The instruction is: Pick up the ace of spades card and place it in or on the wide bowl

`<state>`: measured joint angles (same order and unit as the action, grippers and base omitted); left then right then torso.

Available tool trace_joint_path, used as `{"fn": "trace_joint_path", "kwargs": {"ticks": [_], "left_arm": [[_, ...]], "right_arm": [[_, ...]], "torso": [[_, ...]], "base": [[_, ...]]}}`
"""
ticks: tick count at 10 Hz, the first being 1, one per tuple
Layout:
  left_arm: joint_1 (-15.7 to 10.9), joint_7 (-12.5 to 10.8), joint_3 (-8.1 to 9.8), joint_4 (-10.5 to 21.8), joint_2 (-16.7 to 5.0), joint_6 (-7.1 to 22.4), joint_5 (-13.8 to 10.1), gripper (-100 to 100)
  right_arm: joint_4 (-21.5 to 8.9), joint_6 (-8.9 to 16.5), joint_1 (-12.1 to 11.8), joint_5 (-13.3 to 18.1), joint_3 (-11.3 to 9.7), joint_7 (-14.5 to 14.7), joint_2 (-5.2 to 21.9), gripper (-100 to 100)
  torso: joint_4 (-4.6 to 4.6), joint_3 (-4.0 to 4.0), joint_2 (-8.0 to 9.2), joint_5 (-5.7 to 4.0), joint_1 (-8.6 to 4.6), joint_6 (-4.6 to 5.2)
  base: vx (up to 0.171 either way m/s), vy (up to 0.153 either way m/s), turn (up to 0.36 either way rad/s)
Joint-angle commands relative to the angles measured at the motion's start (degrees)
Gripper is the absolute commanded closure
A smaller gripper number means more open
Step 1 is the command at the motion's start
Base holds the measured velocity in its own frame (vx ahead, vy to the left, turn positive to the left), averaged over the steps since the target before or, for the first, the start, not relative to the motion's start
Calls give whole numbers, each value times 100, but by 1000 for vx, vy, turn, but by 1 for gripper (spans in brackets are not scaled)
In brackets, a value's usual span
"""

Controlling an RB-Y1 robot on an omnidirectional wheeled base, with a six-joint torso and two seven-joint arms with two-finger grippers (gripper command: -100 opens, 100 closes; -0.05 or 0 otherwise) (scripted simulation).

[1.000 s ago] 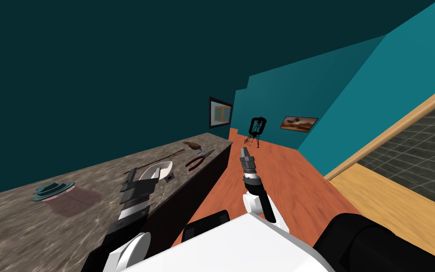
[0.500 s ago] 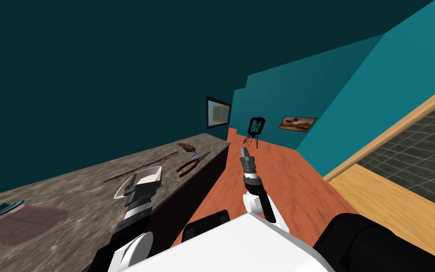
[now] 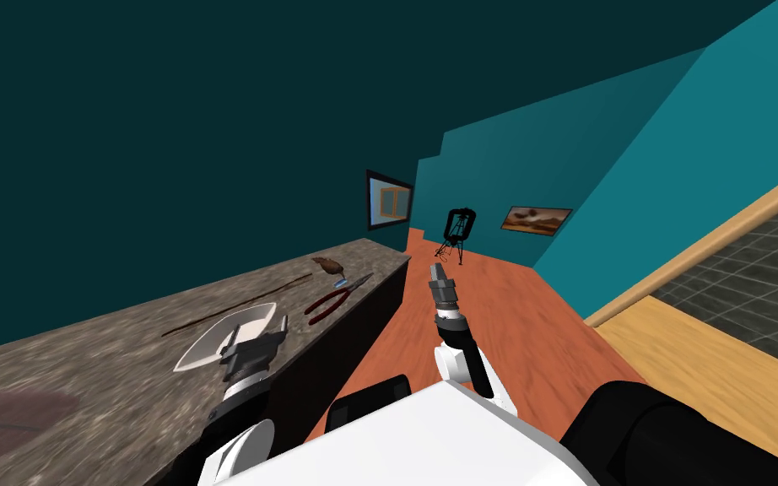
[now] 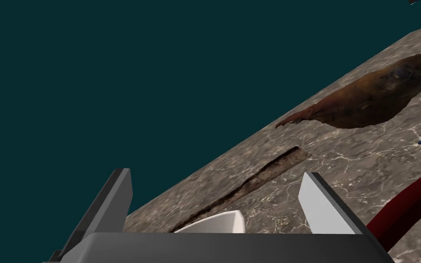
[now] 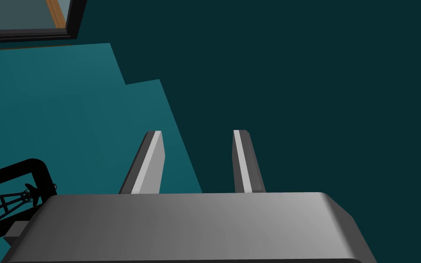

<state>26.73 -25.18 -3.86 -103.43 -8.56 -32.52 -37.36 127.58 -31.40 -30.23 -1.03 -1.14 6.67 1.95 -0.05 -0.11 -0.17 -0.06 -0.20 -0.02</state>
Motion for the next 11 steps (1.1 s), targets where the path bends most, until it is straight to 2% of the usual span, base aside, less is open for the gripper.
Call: {"fn": "trace_joint_path", "kwargs": {"ticks": [1, 4, 8, 11], "left_arm": [[-39, -210, 16, 205, 14, -35, -286, -100], [-99, -529, 49, 559, 60, -111, -751, -100], [-173, -865, 106, 963, 169, -204, -1251, -100], [-234, -1104, 157, 1261, 354, -276, -1616, -100]], "right_arm": [[0, 0, 0, 0, 0, 0, 0, 0], [0, 0, 0, 0, 0, 0, 0, 0], [0, 0, 0, 0, 1, 0, 1, 0], [0, 0, 1, 0, 1, 0, 1, 0]], "torso": [[0, 0, 0, 0, 0, 0], [1, 3, 6, 2, 8, 0], [3, 6, 11, 4, 22, 0], [3, 9, 15, 5, 24, 0]], "base": [[50, -49, 34], [35, -35, 42], [25, -4, 50], [18, 6, 46]]}}
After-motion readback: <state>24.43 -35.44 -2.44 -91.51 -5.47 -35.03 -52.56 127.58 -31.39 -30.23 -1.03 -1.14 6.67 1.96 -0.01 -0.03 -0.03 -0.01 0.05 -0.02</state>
